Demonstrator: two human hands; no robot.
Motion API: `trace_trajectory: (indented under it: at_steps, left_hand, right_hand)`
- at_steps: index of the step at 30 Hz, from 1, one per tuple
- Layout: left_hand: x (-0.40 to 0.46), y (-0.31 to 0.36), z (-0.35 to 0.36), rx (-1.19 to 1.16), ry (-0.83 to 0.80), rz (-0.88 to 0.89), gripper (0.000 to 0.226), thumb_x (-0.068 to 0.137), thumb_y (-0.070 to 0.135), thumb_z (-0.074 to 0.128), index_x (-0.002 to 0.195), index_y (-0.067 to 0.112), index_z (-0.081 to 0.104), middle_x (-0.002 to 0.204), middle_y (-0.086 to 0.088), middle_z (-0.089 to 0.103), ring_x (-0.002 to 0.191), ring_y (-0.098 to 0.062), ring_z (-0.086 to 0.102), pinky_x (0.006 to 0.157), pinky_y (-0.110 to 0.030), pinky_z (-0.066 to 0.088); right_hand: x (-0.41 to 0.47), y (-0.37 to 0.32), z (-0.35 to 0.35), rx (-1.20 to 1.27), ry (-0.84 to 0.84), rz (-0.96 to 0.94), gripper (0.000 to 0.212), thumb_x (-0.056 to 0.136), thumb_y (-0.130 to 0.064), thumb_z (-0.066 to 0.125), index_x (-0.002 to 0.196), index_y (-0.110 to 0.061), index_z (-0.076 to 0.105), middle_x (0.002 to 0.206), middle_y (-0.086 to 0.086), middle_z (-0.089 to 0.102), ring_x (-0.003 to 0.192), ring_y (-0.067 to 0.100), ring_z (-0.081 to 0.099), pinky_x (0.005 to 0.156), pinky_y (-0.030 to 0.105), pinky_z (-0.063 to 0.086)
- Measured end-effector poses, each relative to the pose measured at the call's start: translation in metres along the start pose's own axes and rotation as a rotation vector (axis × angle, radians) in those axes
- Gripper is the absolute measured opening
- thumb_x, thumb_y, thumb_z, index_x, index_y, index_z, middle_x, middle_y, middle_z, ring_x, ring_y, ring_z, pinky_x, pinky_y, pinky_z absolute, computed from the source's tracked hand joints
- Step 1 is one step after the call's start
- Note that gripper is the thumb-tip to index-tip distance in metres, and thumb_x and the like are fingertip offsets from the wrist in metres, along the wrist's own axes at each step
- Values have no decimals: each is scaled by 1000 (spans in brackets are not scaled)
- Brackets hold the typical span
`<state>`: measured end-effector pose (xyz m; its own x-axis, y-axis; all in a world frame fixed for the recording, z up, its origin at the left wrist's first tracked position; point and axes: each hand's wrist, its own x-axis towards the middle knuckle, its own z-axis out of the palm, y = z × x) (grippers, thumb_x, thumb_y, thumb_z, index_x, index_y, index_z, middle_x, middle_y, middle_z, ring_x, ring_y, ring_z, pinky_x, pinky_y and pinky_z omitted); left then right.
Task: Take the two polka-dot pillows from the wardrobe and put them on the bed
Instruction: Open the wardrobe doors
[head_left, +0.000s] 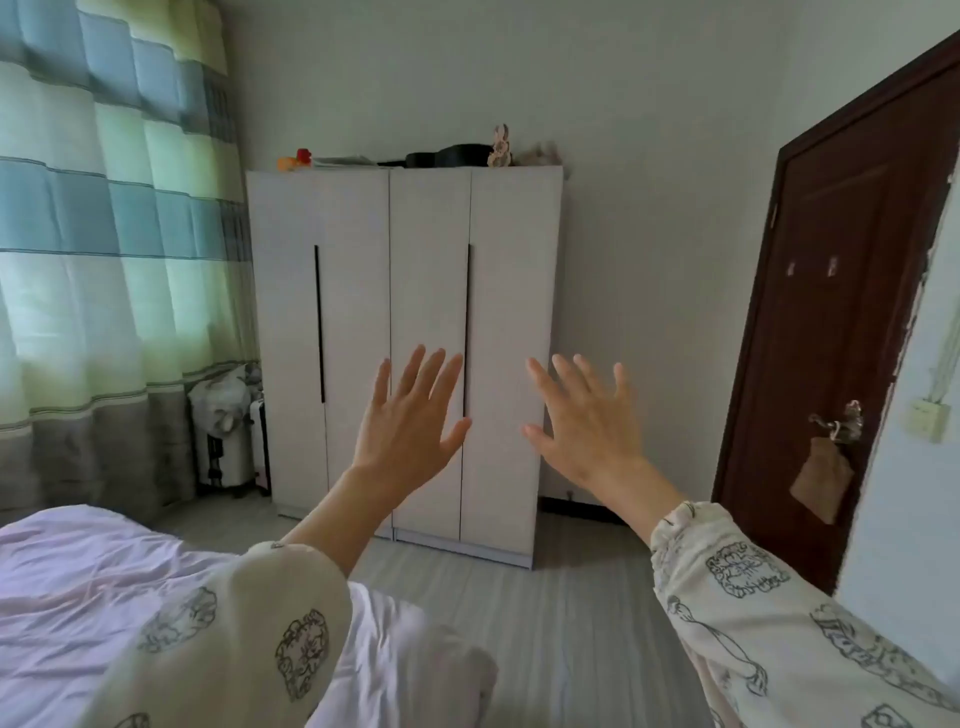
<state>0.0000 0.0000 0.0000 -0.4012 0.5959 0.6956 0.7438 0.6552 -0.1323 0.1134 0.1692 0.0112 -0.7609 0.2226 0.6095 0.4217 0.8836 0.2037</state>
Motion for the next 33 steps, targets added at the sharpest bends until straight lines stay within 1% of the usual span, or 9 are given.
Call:
trace_trajectory:
  at_steps: [3,5,7,9,12,16,20,25,33]
  left_hand:
    - [24,1,41,-80,-5,-13,60,94,42,37,145,14,20,151,-7,31,142,-24,20,116,-43,15]
    - [42,1,72,-139,-8,-19,54,94,39,40,141,12,30,142,-6,43,134,-21,34,111,-39,26]
    - [61,-1,107,-218,-4,-30,52,94,38,42,139,13,35,135,-5,50,127,-21,43,106,-37,31]
    - [81,-6,140,-302,4,-59,50,94,38,41,138,13,37,134,-6,52,123,-22,47,101,-37,35]
    - [106,-12,192,-406,-2,-123,47,95,38,42,135,13,41,132,-6,53,120,-23,50,97,-37,38]
    - [141,-16,256,-456,-74,-180,45,95,36,43,134,14,42,133,-6,53,120,-24,49,97,-37,38]
    - [178,-27,313,-428,-138,-160,46,95,33,43,137,14,38,134,-6,52,121,-24,49,96,-36,38]
    - [236,-43,383,-403,-154,-205,46,95,32,44,137,14,37,133,-8,52,118,-26,51,95,-37,39]
    - [361,-67,485,-344,-147,-275,46,95,32,43,137,14,37,133,-11,52,119,-27,50,94,-40,42]
  right_hand:
    - [20,12,41,42,-40,28,69,92,-49,38,148,-24,7,155,8,20,143,26,14,112,55,8]
    - [36,20,71,90,-62,32,66,93,-46,38,148,-22,11,155,8,21,142,25,16,112,52,12]
    - [56,28,101,138,-56,37,63,94,-44,38,147,-20,16,154,8,22,141,24,19,112,48,17]
    - [79,35,129,175,-54,57,61,95,-43,38,147,-18,19,154,7,24,140,23,22,112,44,20]
    - [110,41,172,255,-68,58,58,95,-39,39,146,-17,22,152,7,27,139,22,25,110,40,22]
    - [153,52,227,364,-81,60,57,95,-37,42,145,-15,26,150,5,32,137,21,28,110,37,23]
    - [190,74,287,414,-123,58,59,94,-42,43,144,-16,27,149,4,34,135,21,31,110,37,24]
    - [252,114,363,423,-165,17,59,93,-43,43,144,-17,28,147,4,37,134,22,33,110,36,23]
    - [397,168,464,429,-136,-157,61,93,-45,43,144,-18,27,146,5,39,133,23,33,109,40,24]
